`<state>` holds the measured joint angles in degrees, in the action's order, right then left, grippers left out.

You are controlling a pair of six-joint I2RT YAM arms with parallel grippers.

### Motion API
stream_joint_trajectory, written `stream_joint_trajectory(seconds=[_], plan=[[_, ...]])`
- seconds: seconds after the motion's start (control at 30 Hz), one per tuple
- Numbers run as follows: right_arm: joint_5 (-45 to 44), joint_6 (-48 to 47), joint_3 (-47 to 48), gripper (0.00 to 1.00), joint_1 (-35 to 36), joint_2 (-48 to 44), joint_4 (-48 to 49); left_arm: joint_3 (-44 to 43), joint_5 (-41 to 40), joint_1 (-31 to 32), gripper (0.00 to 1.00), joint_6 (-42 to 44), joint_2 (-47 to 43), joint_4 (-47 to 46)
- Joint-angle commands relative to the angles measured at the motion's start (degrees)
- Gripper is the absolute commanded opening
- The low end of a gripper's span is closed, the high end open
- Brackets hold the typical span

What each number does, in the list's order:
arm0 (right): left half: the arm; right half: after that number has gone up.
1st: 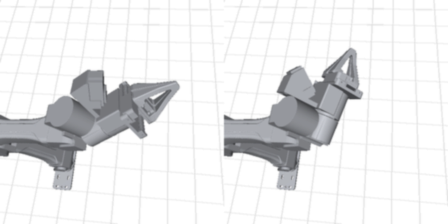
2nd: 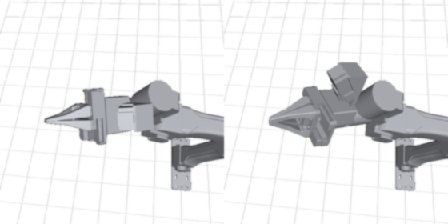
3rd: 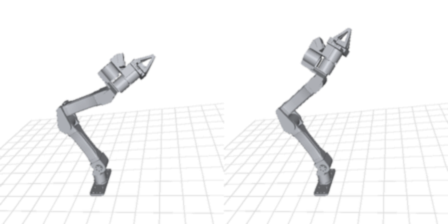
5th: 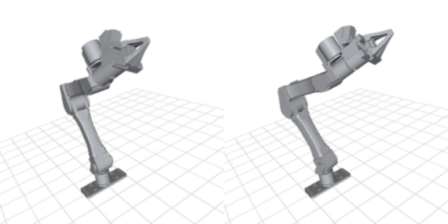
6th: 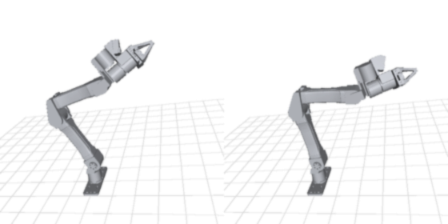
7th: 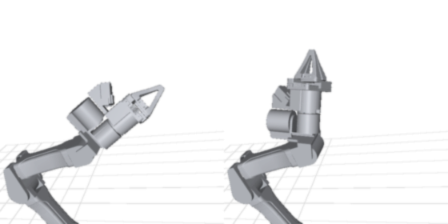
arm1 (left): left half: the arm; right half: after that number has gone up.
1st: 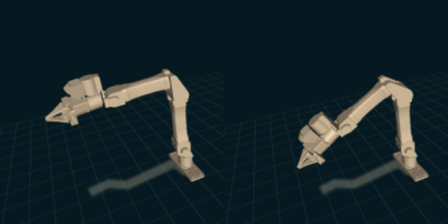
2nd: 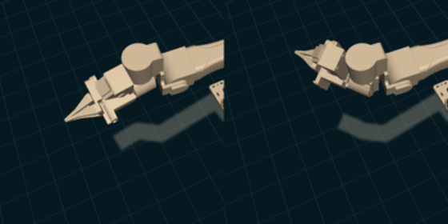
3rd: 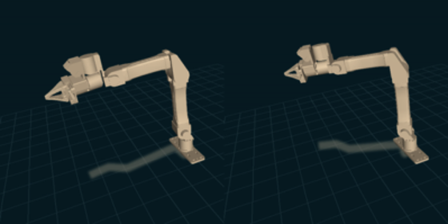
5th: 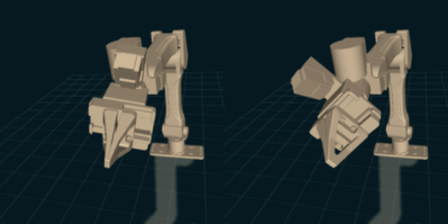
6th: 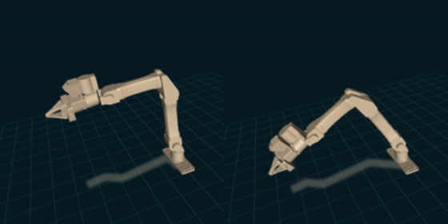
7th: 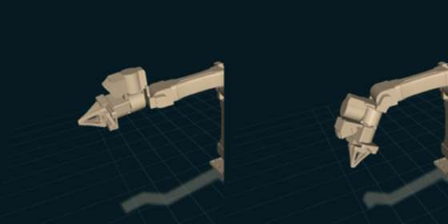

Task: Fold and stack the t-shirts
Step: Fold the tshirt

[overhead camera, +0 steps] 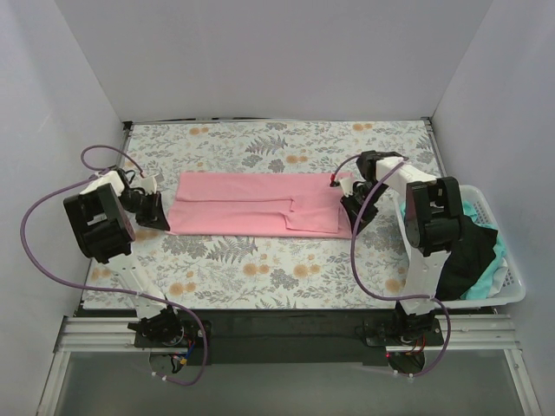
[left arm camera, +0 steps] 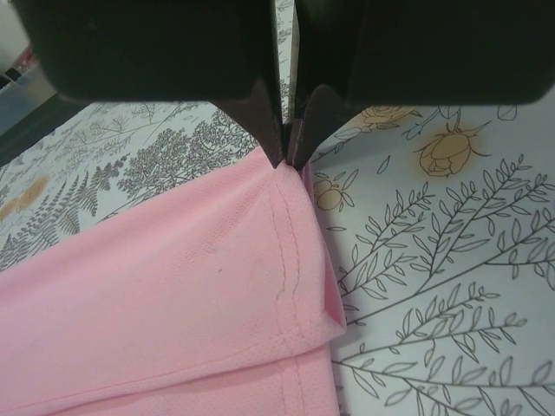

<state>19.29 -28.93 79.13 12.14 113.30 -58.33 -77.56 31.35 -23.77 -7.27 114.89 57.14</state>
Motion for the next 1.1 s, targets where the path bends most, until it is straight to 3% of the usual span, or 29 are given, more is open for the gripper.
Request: stream_joint_trajectory(seconds=[0.0,0.07,0.1,0.13,0.23,0.27,0.3,0.33,0.37,0.47,0.6,0.8,1.07], plan=[[0.0,-1.2,-0.6,0.01,-0.3,-3.3,-2.5,0.8,-1.7,-0.4,0.0,2.4,-3.7,0.2],[1.1,-1.0,-0.1,0.01,-0.3,-3.5,-2.8,0.5,-0.7,-0.5,0.08,2.5,-3.9,-0.1],[1.4,-0.7,0.1,0.03,-0.3,-3.8,-3.0,0.2,0.2,-0.4,0.24,2.4,-4.0,-0.2],[1.7,-0.7,0.4,0.23,-0.3,-3.9,-3.2,-0.8,1.1,-0.5,0.32,2.4,-4.2,0.1],[1.5,-0.7,1.3,0.4,-0.5,-5.2,-4.6,-3.9,5.1,-0.5,0.38,3.1,-5.4,1.4],[1.7,-0.7,2.1,0.41,-0.9,-5.7,-4.7,-4.5,6.4,-0.6,0.38,3.6,-7.2,1.0],[2.3,-0.5,2.9,0.42,-1.2,-6.9,-5.1,-4.8,7.8,-0.5,0.38,3.9,-8.8,0.5],[3.0,-0.3,3.6,0.42,-1.4,-7.4,-5.1,-5.1,12.6,-0.2,0.47,4.7,-10.3,0.3],[5.0,0.2,5.0,0.41,-1.4,-8.0,-5.1,-4.3,14.3,0.4,0.49,5.2,-14.0,-2.1],[11.0,2.7,7.1,0.39,-1.2,-7.3,-5.2,0.0,17.6,6.6,0.53,4.7,-20.6,-8.9],[15.6,4.8,8.0,0.38,-0.1,-5.1,-4.3,5.9,17.3,22.0,0.53,-4.5,-24.5,-19.9],[17.8,8.9,7.3,0.42,0.8,-1.6,-0.4,9.6,13.6,39.9,0.55,-17.9,-21.5,-33.6],[16.2,10.2,3.4,0.44,1.2,1.8,2.5,11.0,12.8,47.7,0.59,-32.4,-11.5,-41.5]])
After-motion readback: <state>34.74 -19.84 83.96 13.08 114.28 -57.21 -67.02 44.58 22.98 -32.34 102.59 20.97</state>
